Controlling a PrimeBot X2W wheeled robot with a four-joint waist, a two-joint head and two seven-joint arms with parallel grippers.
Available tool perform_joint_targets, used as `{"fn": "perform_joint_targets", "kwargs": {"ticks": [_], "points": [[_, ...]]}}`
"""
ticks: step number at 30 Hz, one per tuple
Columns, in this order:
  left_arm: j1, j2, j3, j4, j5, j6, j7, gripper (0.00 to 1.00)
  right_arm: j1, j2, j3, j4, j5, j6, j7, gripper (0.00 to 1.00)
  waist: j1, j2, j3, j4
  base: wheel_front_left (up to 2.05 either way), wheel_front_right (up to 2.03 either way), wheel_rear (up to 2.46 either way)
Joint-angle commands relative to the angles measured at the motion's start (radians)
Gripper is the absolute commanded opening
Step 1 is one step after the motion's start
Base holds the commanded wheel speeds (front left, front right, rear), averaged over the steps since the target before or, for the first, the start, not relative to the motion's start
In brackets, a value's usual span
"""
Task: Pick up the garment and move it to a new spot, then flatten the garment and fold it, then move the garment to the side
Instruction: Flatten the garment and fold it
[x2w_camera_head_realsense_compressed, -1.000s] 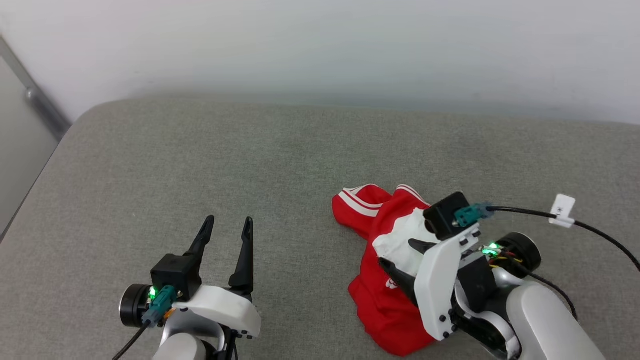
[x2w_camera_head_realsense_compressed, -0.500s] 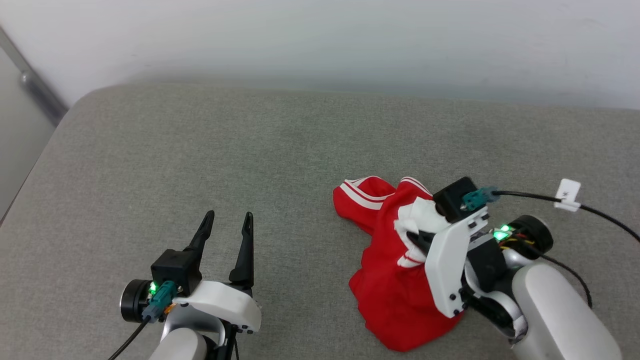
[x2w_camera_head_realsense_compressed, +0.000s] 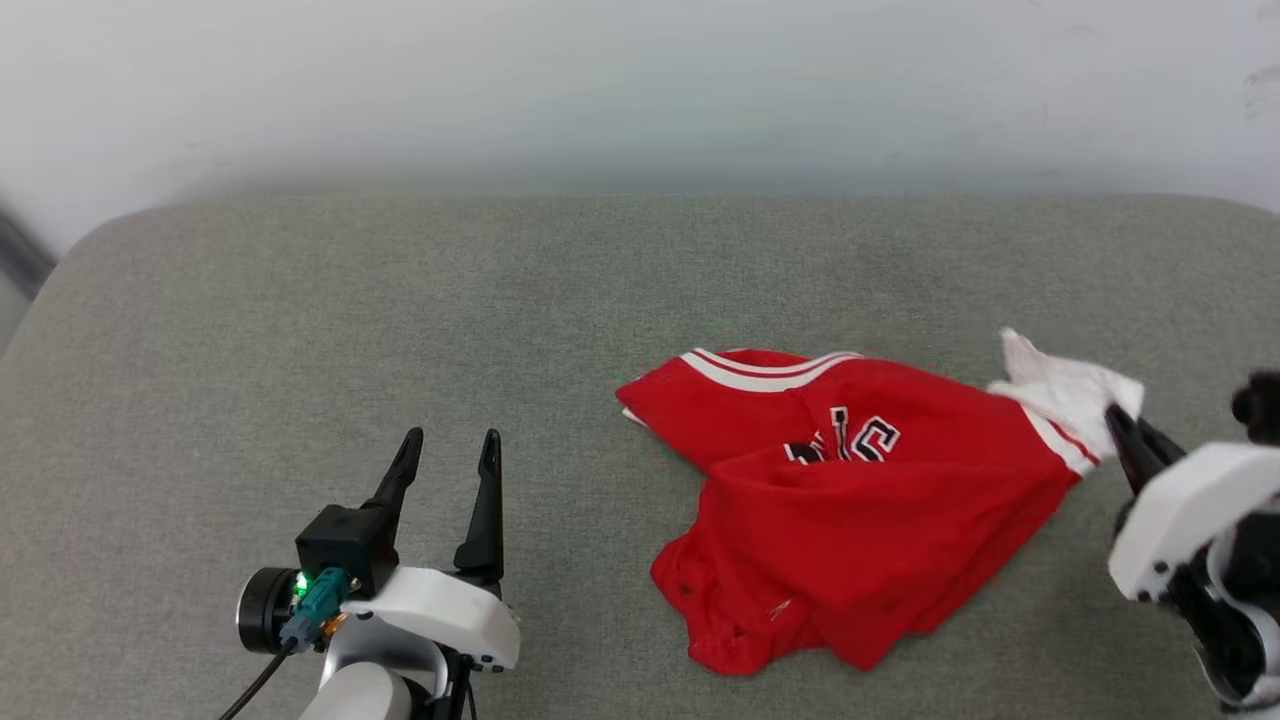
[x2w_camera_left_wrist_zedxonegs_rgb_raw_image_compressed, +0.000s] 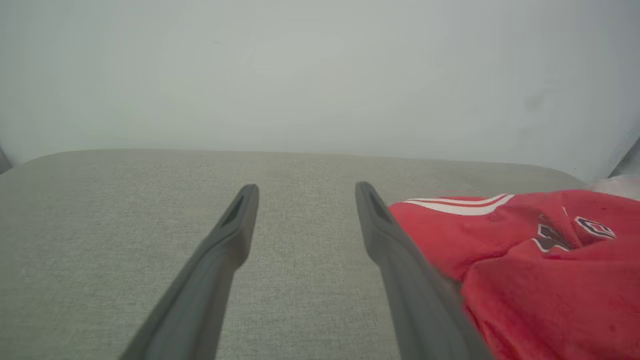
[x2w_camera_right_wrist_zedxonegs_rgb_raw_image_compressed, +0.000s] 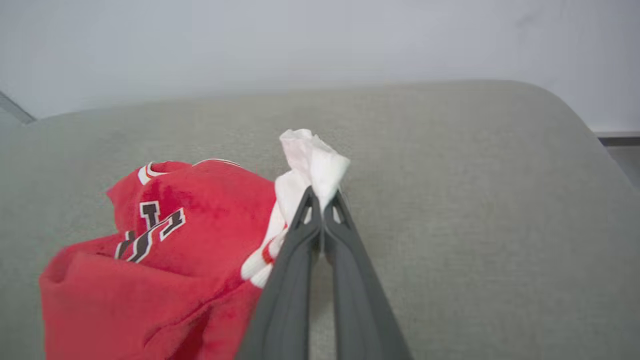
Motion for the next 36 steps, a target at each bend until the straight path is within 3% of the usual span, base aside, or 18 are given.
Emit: {"fn": "perform_joint_targets", "kwargs": {"ticks": [1,6,8,9,10,14,18,26,36], "points": [[0.002,-0.001,0.001,-0.003,-0.001,0.003,0.0,1.0,0.018,0.006,-0.015,0.01,0.0,0.0,-0.006,0.0,-0.0001,0.0,0.001,-0.002,0.0,0.0,0.0],[0.004,0.004,-0.004,-0.002,-0.006,0.003,0.005,1.0,0.122,0.058,-0.212,0.151,0.022,0.0,-0.06,0.0,-0.0001,0.0,0.002,-0.011,0.0,0.0,0.0],[0.003,0.006,-0.005,-0.004,-0.007,0.002,0.007,1.0,0.144,0.071,-0.27,0.212,0.014,0.0,-0.085,0.37,-0.0001,0.0,0.003,-0.013,0.0,0.0,0.0],[0.002,0.008,-0.006,-0.004,-0.006,0.002,0.008,1.0,0.149,0.079,-0.296,0.245,0.017,0.0,-0.095,0.64,-0.0001,0.0,0.004,-0.014,0.0,0.0,0.0],[0.001,0.009,-0.006,-0.005,-0.005,0.002,0.009,1.0,0.151,0.081,-0.314,0.27,0.011,0.0,-0.11,1.0,-0.0001,0.0,0.005,-0.014,0.0,0.0,0.0],[0.001,0.015,-0.005,-0.005,-0.008,0.006,0.012,1.0,0.124,0.092,-0.337,0.345,0.022,0.0,-0.192,1.0,-0.0001,0.0,0.006,-0.016,0.0,0.0,0.0],[0.014,0.019,-0.004,-0.004,-0.014,0.01,0.012,1.0,0.112,0.095,-0.311,0.337,0.027,0.0,-0.292,1.0,-0.0001,0.0,-0.003,-0.015,0.0,0.0,0.0],[0.057,0.029,0.002,-0.002,-0.024,0.027,0.018,1.0,0.159,0.096,-0.205,0.196,-0.044,0.0,-0.47,1.0,-0.0001,0.0,-0.053,-0.007,0.0,0.0,0.0],[0.091,0.058,0.009,-0.015,-0.032,0.04,0.033,1.0,0.253,0.096,-0.05,-0.024,-0.076,0.0,-0.48,1.0,-0.0001,0.0,-0.088,-0.011,0.0,0.0,0.0]]}}
